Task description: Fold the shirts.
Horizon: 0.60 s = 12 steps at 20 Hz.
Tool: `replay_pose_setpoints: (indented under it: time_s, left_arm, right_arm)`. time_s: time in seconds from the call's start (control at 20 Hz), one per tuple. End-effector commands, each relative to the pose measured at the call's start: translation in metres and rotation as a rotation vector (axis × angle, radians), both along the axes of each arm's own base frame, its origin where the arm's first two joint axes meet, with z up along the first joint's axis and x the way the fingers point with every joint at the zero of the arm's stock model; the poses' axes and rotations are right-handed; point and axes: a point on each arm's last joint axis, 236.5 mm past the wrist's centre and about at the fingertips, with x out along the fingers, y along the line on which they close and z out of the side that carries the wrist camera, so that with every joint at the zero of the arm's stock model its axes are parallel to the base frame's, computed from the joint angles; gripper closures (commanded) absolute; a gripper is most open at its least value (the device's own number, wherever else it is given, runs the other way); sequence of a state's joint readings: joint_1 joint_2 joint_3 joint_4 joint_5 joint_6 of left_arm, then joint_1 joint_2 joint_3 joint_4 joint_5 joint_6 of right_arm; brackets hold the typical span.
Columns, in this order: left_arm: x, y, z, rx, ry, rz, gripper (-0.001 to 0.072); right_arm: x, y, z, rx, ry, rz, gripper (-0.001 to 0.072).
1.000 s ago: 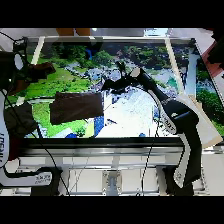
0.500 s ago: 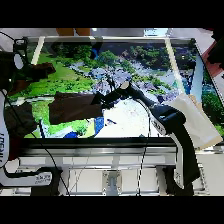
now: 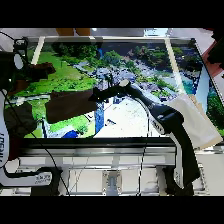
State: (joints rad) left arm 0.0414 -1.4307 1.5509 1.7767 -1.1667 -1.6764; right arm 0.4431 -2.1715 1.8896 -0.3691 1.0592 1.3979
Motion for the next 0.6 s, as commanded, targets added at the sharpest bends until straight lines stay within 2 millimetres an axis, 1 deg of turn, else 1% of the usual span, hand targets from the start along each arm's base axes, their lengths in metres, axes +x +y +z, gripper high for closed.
replay_pose_setpoints:
  time_s: [0.0,0.05,0.1,0.15,0.2,0.25,0.3,0.35,0.4,0.5,0.55]
  left_arm:
    - [0.0,0.0,0.001,0.001,0.001,0.0,0.0696]
    - [-0.001,0.0,0.0,0.0,0.001,0.0,0.0696]
    - [-0.001,0.0,0.0,0.0,0.001,0.0,0.0696]
    - [-0.001,0.0,0.0,-0.001,0.001,0.0,0.0696]
    - [-0.001,0.0,0.0,-0.001,0.001,0.0,0.0696]
    - [-0.001,0.0,0.0,-0.003,0.001,0.0,0.0696]
    - [0.0,-0.001,0.0,-0.007,0.001,-0.001,0.0696]
    - [-0.001,-0.003,0.0,-0.016,0.002,-0.001,0.0696]
    - [-0.001,-0.006,-0.001,-0.031,0.003,-0.003,0.0696]
    - [0.0,-0.013,-0.002,-0.063,0.001,-0.007,0.0696]
    - [0.0,-0.017,-0.003,-0.082,-0.001,-0.009,0.0696]
  right_arm:
    - [0.047,-0.074,0.035,-0.068,-0.091,-0.069,0.0683]
    - [0.061,-0.115,0.041,-0.148,-0.108,-0.111,0.0682]
    - [0.07,-0.157,0.046,-0.228,-0.109,-0.153,0.0683]
    - [0.077,-0.203,0.055,-0.303,-0.112,-0.199,0.0683]
    - [0.077,-0.246,0.062,-0.377,-0.105,-0.233,0.0683]
    - [0.075,-0.294,0.073,-0.444,-0.095,-0.283,0.0683]
    - [0.072,-0.337,0.084,-0.497,-0.089,-0.332,0.0683]
    - [0.065,-0.38,0.097,-0.54,-0.075,-0.389,0.0684]
    - [0.055,-0.418,0.109,-0.573,-0.06,-0.441,0.0684]
    - [0.024,-0.492,0.134,-0.637,-0.019,-0.542,0.0684]
    - [0.005,-0.521,0.144,-0.671,0.003,-0.584,0.0685]
